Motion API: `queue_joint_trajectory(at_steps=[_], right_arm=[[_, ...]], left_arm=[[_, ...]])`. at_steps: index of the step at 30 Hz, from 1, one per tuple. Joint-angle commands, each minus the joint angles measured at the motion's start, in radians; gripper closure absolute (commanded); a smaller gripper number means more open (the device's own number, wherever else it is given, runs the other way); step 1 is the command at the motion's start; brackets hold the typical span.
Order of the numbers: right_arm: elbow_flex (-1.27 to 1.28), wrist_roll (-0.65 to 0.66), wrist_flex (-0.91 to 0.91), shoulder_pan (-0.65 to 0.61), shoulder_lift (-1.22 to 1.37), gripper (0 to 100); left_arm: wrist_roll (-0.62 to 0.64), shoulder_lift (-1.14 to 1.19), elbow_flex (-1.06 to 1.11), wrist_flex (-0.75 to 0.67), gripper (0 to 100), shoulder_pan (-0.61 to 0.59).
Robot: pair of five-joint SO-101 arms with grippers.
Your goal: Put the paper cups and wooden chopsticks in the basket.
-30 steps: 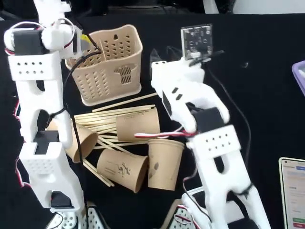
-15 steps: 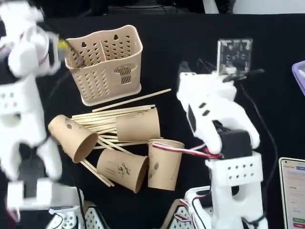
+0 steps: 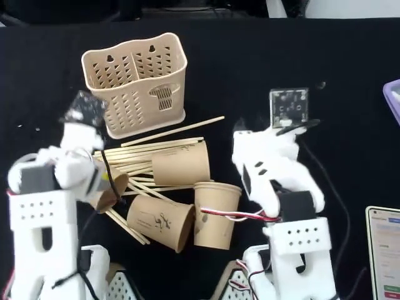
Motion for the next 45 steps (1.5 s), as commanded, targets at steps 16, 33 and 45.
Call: queue_joint_trajectory(at_steps=[16,33,45], right_arm=[[0.104,0.011,-0.075,-0.060,-0.030,86.8],[0.197,0.011,-0.187,-0.060,-0.030,87.1],[0.222,0.011,-0.189,-0.058,-0.030,87.1]], left_arm=[[-0.219,-0.229,0.361,-0.262,87,-0.159],[0.178,-0.216,-0.401,-0.071,97,-0.311],[0.566,0.129,-0.634,-0.273,97,0.077]])
